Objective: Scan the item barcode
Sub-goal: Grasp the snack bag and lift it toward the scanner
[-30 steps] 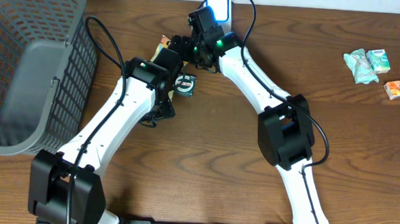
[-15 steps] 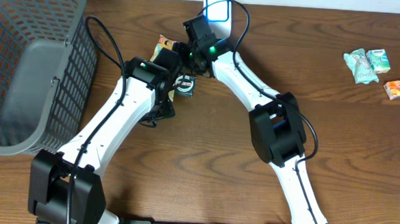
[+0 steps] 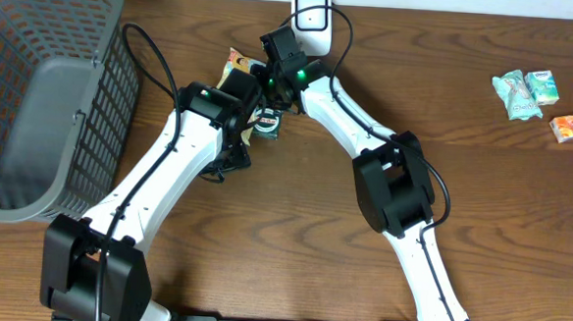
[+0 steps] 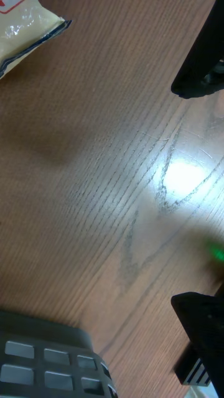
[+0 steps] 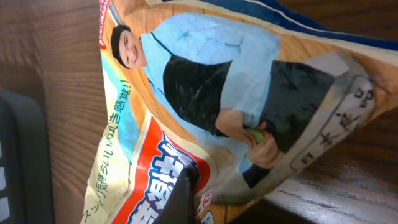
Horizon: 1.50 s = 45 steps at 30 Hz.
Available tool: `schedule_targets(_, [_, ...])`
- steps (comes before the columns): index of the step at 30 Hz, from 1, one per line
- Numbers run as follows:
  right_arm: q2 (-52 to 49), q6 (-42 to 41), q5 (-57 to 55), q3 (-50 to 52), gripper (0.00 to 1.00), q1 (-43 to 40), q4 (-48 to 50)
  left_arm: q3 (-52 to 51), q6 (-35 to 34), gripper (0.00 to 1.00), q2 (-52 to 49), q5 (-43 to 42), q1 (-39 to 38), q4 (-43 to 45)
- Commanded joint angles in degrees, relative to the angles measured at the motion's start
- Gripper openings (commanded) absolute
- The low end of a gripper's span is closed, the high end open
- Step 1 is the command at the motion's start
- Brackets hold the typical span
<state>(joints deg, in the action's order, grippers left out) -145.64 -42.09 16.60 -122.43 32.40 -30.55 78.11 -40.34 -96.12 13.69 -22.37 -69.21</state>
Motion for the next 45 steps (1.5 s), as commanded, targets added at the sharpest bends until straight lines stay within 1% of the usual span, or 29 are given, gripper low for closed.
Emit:
schedule_targets(1, [2.05,4.72,1.03,-0.17,0.01,-1.40,-0.48,-0.33,-0.50,0.98,0.31,0.94,0.17,-0.39])
schedule_targets(6, [7.41,6.23,4.81,-0.17,0.01,-3.67,-2.25,-0.33,-0.50,0.98,0.31,0.94,0.17,-0.39])
schedule_targets(11, [14.14,10.12,12.39,-0.17,0.01,-6.91,-5.84,-0.33,-0.48,0.98,0.31,0.94,0.17,-0.39])
schedule_targets(13, [17.00,11.17,12.44,-0.17,0.01,-8.26,-9.03,-0.33,-0.48,0.98,0.31,0.94,0.17,-0.39])
schedule_targets(17, [23.04,16.44,11.54,-0.17,0.01,-11.47,-16.44,-0.33,-0.48,0.98,0.31,0.94,0.17,-0.39])
schedule_targets(21, [26.45,19.93,10.10,-0.17,0.01,-13.81,-21.88,-0.33,-0.50,0.98,0.31,0.94,0.17,-0.39])
schedule_targets(23, [26.71,20.06,10.10,-0.17,0.02,-14.25,-23.74,-0.33,-0.48,0.98,0.31,0.94,0.17,-0.39])
schedule_targets(25, [26.32,20.06,9.99,-0.13,0.36,-14.16,-25.03,-0.33,-0.50,0.97,0.31,0.94,0.17,-0.39])
schedule_targets(26, [25.92,20.06,9.88,-0.13,0.49,-13.92,-25.20,-0.33,-0.50,0.98,0.31,0.94,0.17,-0.39])
schedule_targets(28, [24.76,19.85,9.88,-0.11,0.59,-13.18,-24.57,-0.33,-0.50,0.98,0.31,0.94,0.17,-0.39])
schedule_targets(31, [22.38,18.91,9.81,-0.11,0.80,-11.50,-21.86,-0.33,-0.50,0.98,0.31,0.94,0.17,-0.39])
schedule_targets(32, [21.40,18.43,9.73,-0.11,0.82,-10.78,-20.72,-0.33,-0.50,0.98,0.31,0.94,0.17,-0.39])
schedule_targets(35, [17.84,14.60,6.73,-0.13,0.83,-8.52,-17.77,-0.33,-0.48,0.98,0.31,0.94,0.17,-0.39])
schedule_targets(38, [13.94,12.04,4.48,-0.11,0.86,-6.86,-14.53,-0.33,-0.50,0.98,0.31,0.94,0.17,-0.39])
schedule_targets(44, [5.88,7.32,4.52,-0.11,0.87,-5.25,-7.34,-0.33,-0.50,0.98,0.31,0.94,0.17,-0.39])
schedule_targets(45, [4.68,6.71,4.68,-0.11,0.91,-5.07,-6.01,-0.33,-0.50,0.98,0.31,0.94,0.17,-0.39])
